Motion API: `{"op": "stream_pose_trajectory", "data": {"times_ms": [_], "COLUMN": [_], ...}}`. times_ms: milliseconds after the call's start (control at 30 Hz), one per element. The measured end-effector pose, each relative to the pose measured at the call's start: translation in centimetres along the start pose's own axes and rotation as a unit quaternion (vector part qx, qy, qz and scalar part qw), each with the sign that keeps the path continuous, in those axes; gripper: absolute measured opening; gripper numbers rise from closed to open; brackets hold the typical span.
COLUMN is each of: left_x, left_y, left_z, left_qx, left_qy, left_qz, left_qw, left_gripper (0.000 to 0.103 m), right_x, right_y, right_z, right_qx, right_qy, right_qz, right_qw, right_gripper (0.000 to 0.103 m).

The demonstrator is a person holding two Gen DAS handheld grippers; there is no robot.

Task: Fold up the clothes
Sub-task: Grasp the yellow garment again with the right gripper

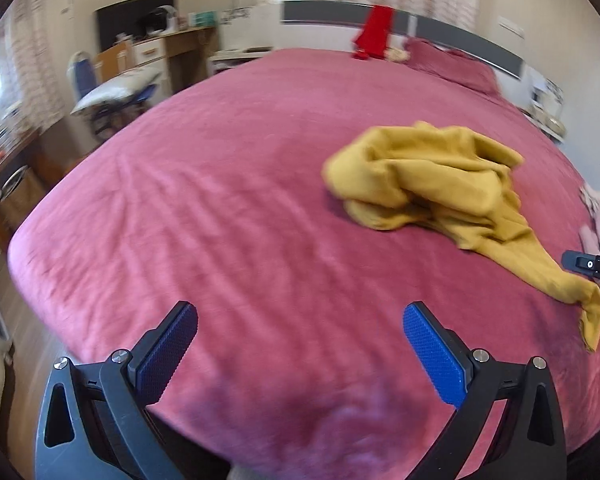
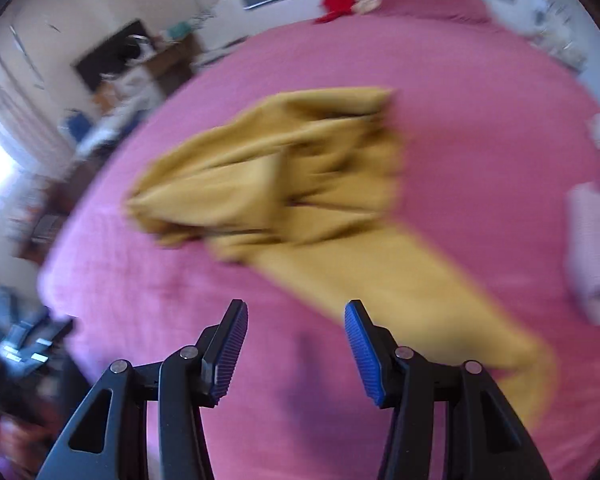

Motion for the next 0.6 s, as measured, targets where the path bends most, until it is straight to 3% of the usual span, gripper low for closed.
{"op": "stream_pose_trajectory", "data": {"times_ms": [67, 167, 267, 433, 533, 600], "left_x": [-0.1, -0.9, -1.4, -1.6, -1.0, -0.5], "left_y": [-1.4, -3.5, -5.0, -5.3, -4.1, -3.0], "left_z": [0.9, 1.4, 1.7, 2.0, 1.9, 1.7], "left_qx": [0.011, 0.020, 0.019, 0.014, 0.007, -0.001], "left_qy": [0.006, 0.003, 0.001, 0.006, 0.011, 0.016], "left_qz": [0.010, 0.036, 0.064, 0.069, 0.050, 0.035], "left_qw": [0.9999, 0.9991, 0.9978, 0.9975, 0.9987, 0.9993], "left_gripper": [0.103, 0.103, 0.103, 0.103, 0.103, 0.103], "right_x": [-0.2, -0.6, -1.6, -5.9, -8.1, -8.4], "right_y": [-3.7, -7.0, -8.4, -5.5, -0.7, 1.4], "right_z": [-1.2, 0.0, 1.8, 3.9, 5.8, 7.5], "right_qx": [0.062, 0.096, 0.098, 0.030, -0.046, -0.056], "right_qy": [-0.012, 0.004, 0.017, 0.001, 0.015, 0.033], "right_qz": [-0.007, -0.010, -0.027, -0.058, -0.098, -0.108], "right_qw": [0.998, 0.995, 0.995, 0.998, 0.994, 0.992], "right_gripper": [0.053, 0.053, 0.053, 0.053, 0.053, 0.052]}}
Point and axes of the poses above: each gripper's, at about its wrist camera, not at the fingertips, and z roughly the way its jaws point, y to its left, x to its underside, the point moved 9 cm from there along z, roughly the way its jaws point, and after that the axes turned 5 degrees about x, right-handed, at the moved point
